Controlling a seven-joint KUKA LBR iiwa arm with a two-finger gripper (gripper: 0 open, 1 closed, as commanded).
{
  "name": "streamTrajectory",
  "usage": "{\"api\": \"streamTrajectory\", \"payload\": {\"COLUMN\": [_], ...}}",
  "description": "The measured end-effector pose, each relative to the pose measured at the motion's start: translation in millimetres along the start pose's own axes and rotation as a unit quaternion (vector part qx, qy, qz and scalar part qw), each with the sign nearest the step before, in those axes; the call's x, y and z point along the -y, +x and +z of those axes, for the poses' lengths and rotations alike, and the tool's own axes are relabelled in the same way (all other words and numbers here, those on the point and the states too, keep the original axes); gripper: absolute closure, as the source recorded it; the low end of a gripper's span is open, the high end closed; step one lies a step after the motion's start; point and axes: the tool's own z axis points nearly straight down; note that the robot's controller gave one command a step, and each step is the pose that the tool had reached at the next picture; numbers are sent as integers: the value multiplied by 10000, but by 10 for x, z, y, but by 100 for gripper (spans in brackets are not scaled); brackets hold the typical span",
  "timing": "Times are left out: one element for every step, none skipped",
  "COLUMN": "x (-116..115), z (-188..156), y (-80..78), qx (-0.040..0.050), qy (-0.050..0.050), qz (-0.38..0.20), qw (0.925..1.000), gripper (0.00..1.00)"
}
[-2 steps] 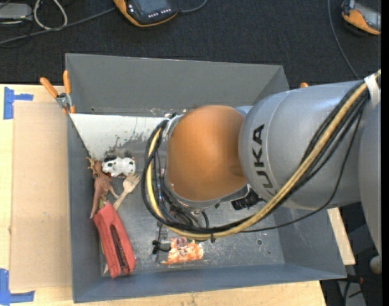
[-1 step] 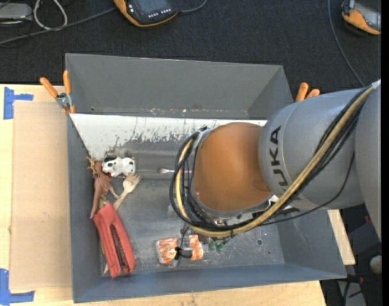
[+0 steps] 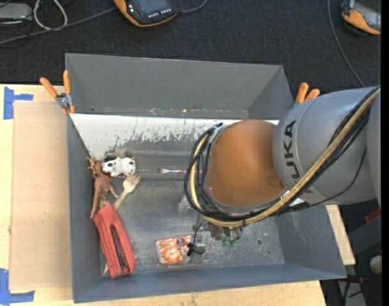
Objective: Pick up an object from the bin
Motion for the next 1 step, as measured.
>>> {"api": "streamTrajectory", "payload": {"x": [390], "z": [585], "y": [31], "qx": [0], "qy": [1], "qz": [-833], "qw": [9965], "gripper": [0]}}
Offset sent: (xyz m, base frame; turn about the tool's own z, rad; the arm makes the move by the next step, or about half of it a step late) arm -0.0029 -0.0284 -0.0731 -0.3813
